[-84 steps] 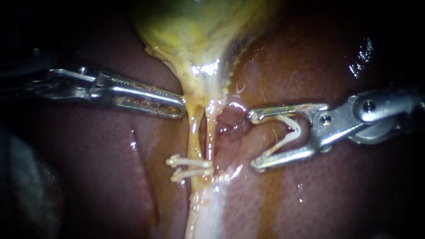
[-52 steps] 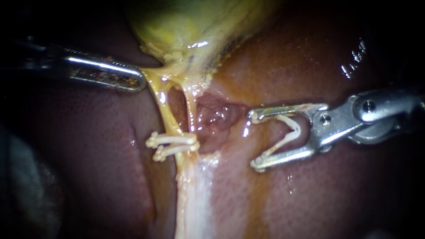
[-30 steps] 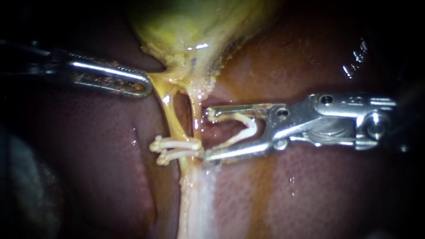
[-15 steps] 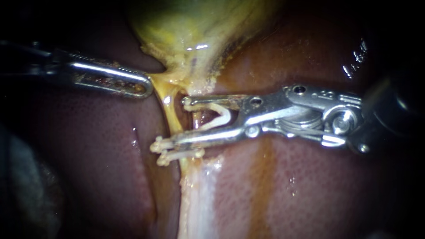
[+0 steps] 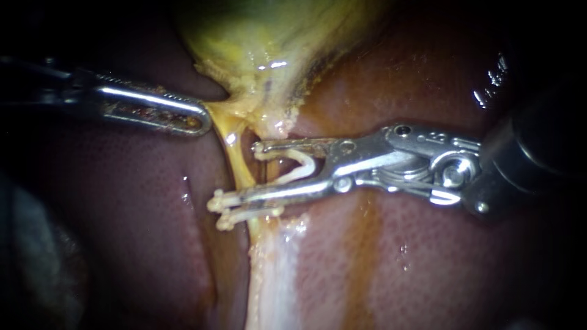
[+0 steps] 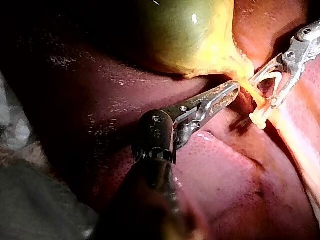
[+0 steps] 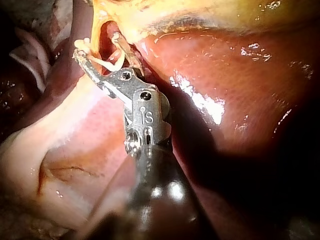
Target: Clipping third clip left tube
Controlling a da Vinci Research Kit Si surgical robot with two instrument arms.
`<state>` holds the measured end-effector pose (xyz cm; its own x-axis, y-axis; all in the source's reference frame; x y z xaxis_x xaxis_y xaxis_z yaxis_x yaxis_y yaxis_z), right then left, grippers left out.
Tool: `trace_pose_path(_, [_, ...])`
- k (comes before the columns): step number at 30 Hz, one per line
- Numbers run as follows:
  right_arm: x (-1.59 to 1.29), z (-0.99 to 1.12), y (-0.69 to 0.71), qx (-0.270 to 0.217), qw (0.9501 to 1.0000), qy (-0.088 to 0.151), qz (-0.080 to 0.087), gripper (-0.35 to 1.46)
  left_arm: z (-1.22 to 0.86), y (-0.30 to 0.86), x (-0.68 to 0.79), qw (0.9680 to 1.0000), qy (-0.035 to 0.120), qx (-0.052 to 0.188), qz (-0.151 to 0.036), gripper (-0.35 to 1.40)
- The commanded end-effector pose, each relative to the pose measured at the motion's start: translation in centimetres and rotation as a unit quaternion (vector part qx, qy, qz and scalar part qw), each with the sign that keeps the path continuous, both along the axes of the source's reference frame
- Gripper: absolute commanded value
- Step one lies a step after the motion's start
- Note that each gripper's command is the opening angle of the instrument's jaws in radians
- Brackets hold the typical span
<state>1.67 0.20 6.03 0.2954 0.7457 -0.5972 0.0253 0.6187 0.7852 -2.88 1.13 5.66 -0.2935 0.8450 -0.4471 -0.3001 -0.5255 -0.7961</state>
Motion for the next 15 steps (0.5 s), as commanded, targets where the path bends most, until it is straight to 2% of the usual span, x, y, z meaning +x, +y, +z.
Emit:
trace_pose_path(1, [0.03, 0.02, -0.01, -0.001, 1.0000, 0.002, -0.004, 0.48, 0.00, 0.00, 0.00, 1.0000, -0.001, 0.000, 0.001, -0.35])
trace_pose_path(8, [0.15, 0.02, -0.03, 0.003, 0.9992, 0.039, -0.008, 0.48, 0.00, 0.00, -0.01, 1.0000, 0.000, 0.000, 0.001, -0.35])
trace_pose_path(15, [0.32, -0.01, -0.03, 0.005, 0.9985, 0.054, -0.002, 0.47, 0.00, 0.00, -0.02, 1.0000, -0.001, 0.001, 0.002, -0.35])
